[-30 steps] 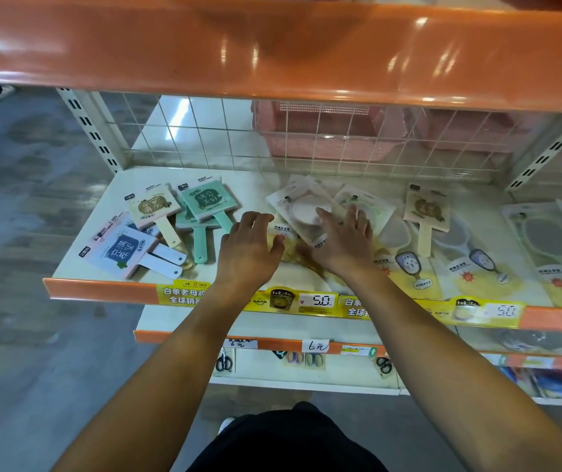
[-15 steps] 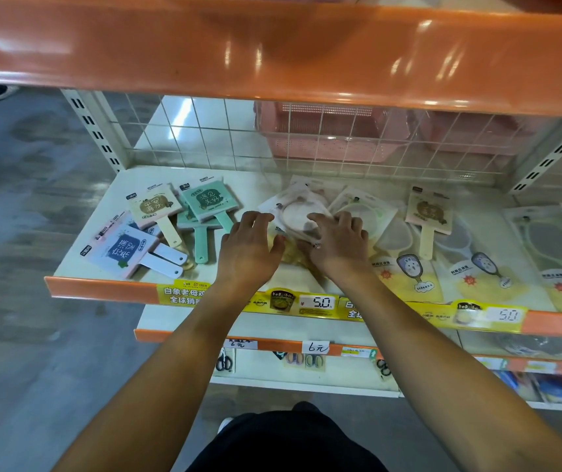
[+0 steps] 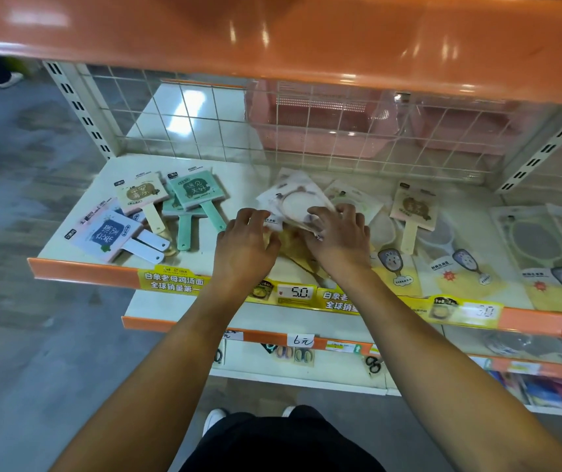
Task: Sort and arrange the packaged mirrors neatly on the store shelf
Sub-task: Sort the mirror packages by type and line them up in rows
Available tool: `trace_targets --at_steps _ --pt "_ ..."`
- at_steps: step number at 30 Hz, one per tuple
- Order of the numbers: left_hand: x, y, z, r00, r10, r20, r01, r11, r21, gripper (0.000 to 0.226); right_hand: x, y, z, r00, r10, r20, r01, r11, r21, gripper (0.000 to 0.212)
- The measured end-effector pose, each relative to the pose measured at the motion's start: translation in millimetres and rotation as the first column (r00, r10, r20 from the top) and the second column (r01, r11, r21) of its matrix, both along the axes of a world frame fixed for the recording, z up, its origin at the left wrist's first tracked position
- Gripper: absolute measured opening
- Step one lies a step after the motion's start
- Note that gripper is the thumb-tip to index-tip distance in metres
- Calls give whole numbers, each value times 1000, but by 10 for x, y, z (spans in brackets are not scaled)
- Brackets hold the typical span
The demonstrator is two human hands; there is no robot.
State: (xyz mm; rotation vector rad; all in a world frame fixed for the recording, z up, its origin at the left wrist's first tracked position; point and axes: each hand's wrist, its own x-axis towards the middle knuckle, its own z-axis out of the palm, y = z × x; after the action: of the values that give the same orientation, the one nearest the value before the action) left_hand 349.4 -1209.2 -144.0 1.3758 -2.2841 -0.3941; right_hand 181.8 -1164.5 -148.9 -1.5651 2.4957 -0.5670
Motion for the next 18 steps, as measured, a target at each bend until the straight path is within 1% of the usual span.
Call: trace_targets --at_steps 6,11,14,18 --pt "-62 96 35 1000 -2 8 1 999 51 44 -57 139 -2 999 -37 -37 35 997 -65 47" --pt "-19 105 61 999 -49 -4 49 998 29 45 5 261 -4 994 -82 -76 69 985 -160 45" --pt "12 111 73 996 -88 -9 88 996 14 43 67 326 21 987 -112 -117 96 986 -136 46" --pt "47 144 105 990 -139 -6 139 990 2 41 141 442 78 980 -168 -109 149 976 -160 43"
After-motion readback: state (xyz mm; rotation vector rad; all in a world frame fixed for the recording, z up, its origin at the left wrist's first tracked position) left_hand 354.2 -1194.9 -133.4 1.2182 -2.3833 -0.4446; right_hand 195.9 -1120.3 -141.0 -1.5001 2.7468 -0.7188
